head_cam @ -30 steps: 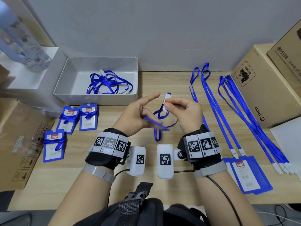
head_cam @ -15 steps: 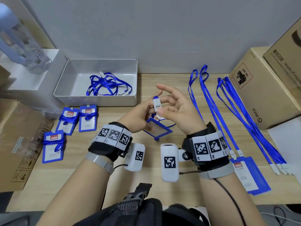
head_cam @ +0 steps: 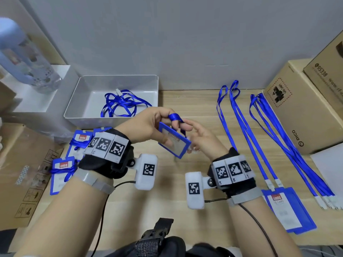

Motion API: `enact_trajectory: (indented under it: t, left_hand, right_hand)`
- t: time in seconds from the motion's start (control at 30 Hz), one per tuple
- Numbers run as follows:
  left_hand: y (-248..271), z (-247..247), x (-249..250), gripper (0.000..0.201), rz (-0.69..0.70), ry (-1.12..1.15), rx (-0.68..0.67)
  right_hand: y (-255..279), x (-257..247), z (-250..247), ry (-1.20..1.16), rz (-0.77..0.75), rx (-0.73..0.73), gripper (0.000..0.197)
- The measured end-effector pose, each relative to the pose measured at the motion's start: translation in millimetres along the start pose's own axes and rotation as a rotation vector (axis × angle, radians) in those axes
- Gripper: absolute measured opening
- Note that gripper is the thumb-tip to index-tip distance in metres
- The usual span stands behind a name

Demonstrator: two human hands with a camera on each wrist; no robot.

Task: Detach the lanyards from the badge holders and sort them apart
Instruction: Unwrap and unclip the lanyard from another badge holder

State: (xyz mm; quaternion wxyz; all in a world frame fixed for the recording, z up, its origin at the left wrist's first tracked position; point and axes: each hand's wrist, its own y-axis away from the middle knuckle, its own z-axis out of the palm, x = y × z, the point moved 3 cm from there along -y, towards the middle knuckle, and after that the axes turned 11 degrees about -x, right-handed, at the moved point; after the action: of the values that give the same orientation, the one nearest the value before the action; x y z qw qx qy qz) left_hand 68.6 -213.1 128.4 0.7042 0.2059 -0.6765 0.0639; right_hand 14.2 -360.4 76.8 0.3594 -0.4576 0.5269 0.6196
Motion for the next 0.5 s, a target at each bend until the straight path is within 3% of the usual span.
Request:
enact_trajectory:
  t: [0.1,0.2,0.3,0.4,0.5]
  left_hand:
    - [-5,-1,1,0.041,0.049,0.063,0.012]
    - [-4,-14,-3,0.043,0.089,0.089,0.094]
    - [6,-39,-12,0.046,0.103,0.116,0.219]
    - [17,-68,-21,0.046,0.115,0.122,0.369]
    - [30,-103,-28,0.050,0.126,0.055,0.623]
  right_hand:
    - [-28,9,24,0.023,0.141,-0.154,0.025]
    - [-44,21,35,0.029,0.194,-0.251,0.032]
    - [-48,18,25,0.080,0.177,-0.149,0.024]
    - [-56,4,18,-0.019,0.059,0.005,0.021]
    - [-81,-19,25,0.056,-0.086,0.083,0.021]
